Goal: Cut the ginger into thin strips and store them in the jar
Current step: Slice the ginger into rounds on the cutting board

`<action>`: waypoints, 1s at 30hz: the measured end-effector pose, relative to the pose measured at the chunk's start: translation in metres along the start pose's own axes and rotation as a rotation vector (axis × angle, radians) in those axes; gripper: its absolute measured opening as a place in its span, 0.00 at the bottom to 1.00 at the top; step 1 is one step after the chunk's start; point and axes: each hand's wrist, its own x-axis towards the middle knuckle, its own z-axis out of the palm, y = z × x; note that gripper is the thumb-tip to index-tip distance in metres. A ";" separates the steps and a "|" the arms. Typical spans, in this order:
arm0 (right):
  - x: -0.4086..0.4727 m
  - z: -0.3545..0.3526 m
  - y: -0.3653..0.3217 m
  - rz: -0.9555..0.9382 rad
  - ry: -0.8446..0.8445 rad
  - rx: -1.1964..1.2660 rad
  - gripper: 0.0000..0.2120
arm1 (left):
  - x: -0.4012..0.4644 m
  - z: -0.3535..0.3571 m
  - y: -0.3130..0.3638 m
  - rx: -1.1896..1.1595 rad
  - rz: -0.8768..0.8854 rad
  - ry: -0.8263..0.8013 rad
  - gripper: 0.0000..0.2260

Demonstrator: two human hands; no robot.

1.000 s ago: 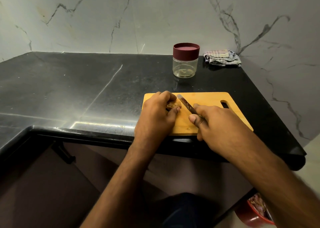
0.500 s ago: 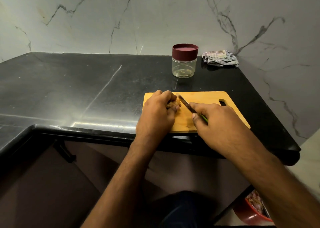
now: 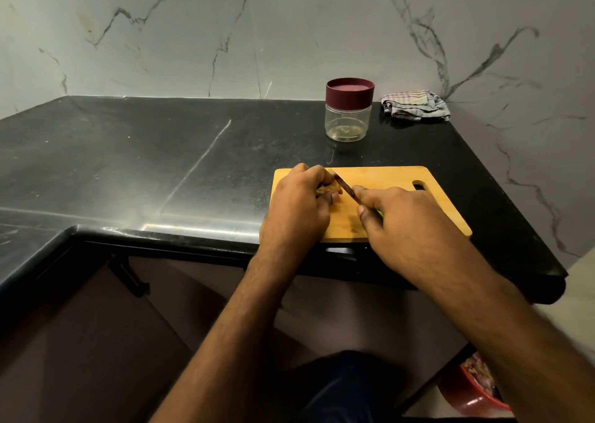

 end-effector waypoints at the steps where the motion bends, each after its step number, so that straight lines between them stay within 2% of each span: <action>1: 0.002 0.000 -0.001 0.001 -0.011 -0.009 0.20 | 0.000 0.000 0.000 0.000 -0.003 -0.003 0.05; 8: 0.015 0.002 -0.007 0.000 -0.037 -0.066 0.19 | 0.002 0.001 -0.003 -0.036 -0.003 -0.008 0.04; 12: 0.027 -0.003 -0.017 0.042 -0.169 -0.092 0.20 | 0.003 0.001 -0.003 -0.039 -0.019 -0.002 0.04; 14: 0.024 -0.002 -0.015 0.020 -0.121 -0.061 0.18 | 0.002 0.002 -0.004 -0.045 -0.020 0.008 0.04; 16: 0.014 -0.003 -0.008 -0.020 0.007 0.030 0.17 | 0.001 0.003 -0.004 -0.039 -0.009 0.028 0.02; 19: 0.003 -0.010 -0.003 -0.030 0.119 0.116 0.18 | 0.001 0.004 -0.003 -0.006 0.004 0.031 0.02; 26: 0.007 0.002 0.004 0.037 -0.018 0.072 0.18 | -0.001 0.005 -0.005 0.032 0.061 0.053 0.06; 30: 0.005 0.005 0.005 -0.011 -0.007 0.084 0.18 | -0.003 0.005 -0.002 0.077 0.083 0.073 0.10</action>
